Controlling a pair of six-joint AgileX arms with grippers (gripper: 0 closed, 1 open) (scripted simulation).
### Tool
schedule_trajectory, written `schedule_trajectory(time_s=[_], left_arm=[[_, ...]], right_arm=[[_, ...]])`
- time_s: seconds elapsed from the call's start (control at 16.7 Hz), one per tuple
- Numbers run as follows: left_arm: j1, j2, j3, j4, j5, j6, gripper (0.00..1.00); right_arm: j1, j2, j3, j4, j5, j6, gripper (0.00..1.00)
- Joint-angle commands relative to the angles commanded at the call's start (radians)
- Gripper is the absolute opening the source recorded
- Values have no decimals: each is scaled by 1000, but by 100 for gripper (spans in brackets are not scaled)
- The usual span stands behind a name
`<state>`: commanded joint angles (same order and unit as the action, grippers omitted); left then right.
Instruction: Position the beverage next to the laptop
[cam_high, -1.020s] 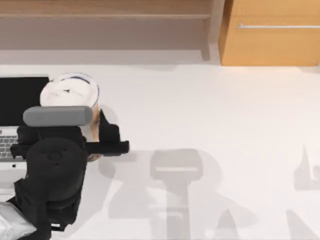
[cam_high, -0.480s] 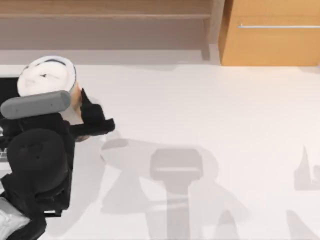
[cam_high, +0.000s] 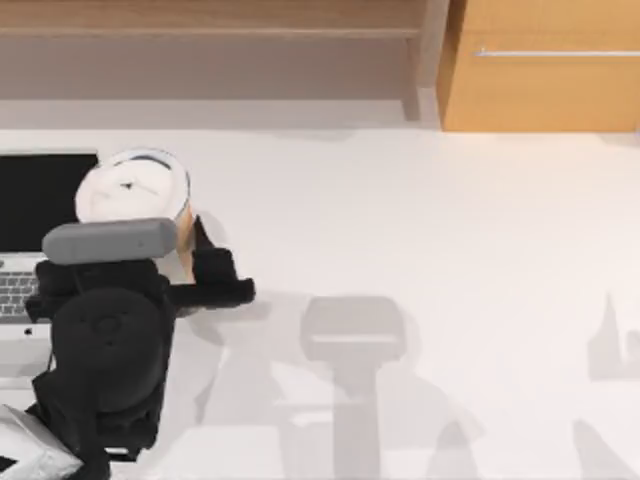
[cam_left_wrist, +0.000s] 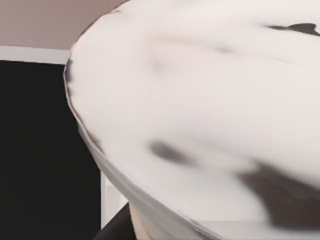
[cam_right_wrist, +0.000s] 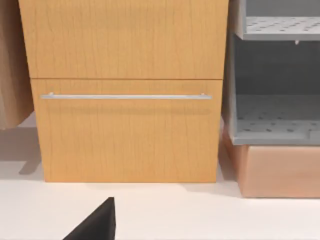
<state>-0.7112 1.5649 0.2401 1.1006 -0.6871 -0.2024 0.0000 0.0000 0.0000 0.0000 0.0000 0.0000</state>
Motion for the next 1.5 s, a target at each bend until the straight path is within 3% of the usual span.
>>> schedule_trajectory(time_s=[0.42, 1.2, 1.5], left_arm=[[-26, 38, -12, -25, -5, 5, 0], [-26, 38, -12, -25, -5, 5, 98], [-26, 38, -12, -25, -5, 5, 100]], right_arm=[[0, 0, 0, 0, 0, 0, 100], [0, 0, 0, 0, 0, 0, 100], [0, 0, 0, 0, 0, 0, 100]])
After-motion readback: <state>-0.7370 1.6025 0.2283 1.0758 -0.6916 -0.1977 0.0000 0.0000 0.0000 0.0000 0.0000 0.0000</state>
